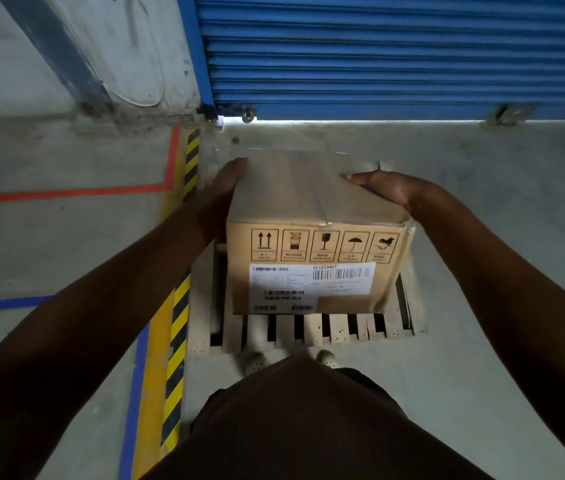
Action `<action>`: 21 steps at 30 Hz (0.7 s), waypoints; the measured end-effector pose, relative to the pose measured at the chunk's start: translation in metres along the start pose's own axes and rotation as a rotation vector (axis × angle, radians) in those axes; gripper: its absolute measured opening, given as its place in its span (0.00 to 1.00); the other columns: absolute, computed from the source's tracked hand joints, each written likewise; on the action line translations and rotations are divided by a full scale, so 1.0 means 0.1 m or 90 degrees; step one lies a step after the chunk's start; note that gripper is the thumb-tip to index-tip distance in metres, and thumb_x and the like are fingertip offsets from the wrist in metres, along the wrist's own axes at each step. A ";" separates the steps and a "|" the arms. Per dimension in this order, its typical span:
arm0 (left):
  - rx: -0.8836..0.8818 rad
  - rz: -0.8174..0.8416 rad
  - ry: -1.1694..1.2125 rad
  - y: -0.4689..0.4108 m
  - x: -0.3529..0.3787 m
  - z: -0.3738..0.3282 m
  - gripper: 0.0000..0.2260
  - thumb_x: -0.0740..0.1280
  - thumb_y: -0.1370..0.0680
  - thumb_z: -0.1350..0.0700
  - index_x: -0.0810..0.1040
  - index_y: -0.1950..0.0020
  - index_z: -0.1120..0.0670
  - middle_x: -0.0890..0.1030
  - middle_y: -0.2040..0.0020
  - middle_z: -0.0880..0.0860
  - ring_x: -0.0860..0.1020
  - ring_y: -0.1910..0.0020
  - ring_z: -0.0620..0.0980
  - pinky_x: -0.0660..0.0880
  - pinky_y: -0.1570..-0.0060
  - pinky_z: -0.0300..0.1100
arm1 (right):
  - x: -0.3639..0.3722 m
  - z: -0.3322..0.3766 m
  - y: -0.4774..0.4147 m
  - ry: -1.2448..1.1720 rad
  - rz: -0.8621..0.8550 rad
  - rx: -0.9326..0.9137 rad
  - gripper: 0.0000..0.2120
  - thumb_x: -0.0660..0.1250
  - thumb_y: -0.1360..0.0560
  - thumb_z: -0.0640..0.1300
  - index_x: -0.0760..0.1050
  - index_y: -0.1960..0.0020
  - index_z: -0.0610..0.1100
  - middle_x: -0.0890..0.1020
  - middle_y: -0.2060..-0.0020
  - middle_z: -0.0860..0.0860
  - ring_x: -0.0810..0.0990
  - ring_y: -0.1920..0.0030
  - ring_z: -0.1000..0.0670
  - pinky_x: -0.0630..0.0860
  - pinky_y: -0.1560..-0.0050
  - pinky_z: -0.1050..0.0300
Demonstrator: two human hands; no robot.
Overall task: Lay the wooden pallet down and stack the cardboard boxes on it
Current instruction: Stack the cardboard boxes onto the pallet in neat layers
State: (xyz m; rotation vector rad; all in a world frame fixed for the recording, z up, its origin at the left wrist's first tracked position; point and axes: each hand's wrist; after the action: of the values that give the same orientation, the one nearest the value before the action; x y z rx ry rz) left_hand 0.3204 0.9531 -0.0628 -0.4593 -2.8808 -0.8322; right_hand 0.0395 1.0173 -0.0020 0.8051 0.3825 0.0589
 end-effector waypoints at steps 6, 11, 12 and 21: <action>-0.086 -0.061 -0.027 -0.07 0.48 0.13 0.19 0.58 0.18 0.39 0.79 0.52 0.53 0.85 0.63 0.53 0.82 0.53 0.58 0.77 0.58 0.44 | -0.07 -0.66 -0.10 -0.133 -0.045 0.055 0.27 0.68 0.25 0.62 0.77 0.37 0.42 0.85 0.46 0.41 0.85 0.49 0.41 0.82 0.45 0.45; -0.166 0.005 -0.103 -0.05 0.91 0.20 0.24 0.54 0.19 0.35 0.79 0.47 0.53 0.84 0.53 0.57 0.82 0.58 0.53 0.76 0.62 0.42 | -0.21 -1.27 -0.19 -0.198 0.013 0.083 0.29 0.65 0.24 0.63 0.73 0.34 0.41 0.81 0.43 0.37 0.83 0.49 0.39 0.81 0.57 0.49; -0.180 0.023 -0.097 -0.06 0.97 0.23 0.25 0.54 0.19 0.35 0.79 0.45 0.53 0.84 0.53 0.57 0.83 0.57 0.54 0.77 0.61 0.43 | -0.27 -1.36 -0.20 -0.209 0.011 0.079 0.31 0.66 0.26 0.63 0.72 0.33 0.41 0.80 0.41 0.36 0.82 0.47 0.37 0.81 0.56 0.48; -0.149 -0.181 -0.134 -0.93 1.57 1.22 0.33 0.69 0.42 0.28 0.79 0.45 0.45 0.82 0.43 0.57 0.81 0.48 0.60 0.78 0.44 0.59 | -0.92 -2.01 -0.33 -0.461 -0.123 0.080 0.30 0.71 0.27 0.56 0.74 0.33 0.36 0.81 0.41 0.37 0.80 0.42 0.36 0.80 0.46 0.44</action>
State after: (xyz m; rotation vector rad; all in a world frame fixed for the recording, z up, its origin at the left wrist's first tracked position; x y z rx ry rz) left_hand 0.1397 0.9839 -0.1838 -0.1654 -3.1025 -1.2434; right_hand -0.1207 1.1158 -0.1230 0.8526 -0.2252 -0.4323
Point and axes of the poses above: each hand's wrist, its own y-axis away from the middle knuckle, its own x-axis out of the palm, z = x × y
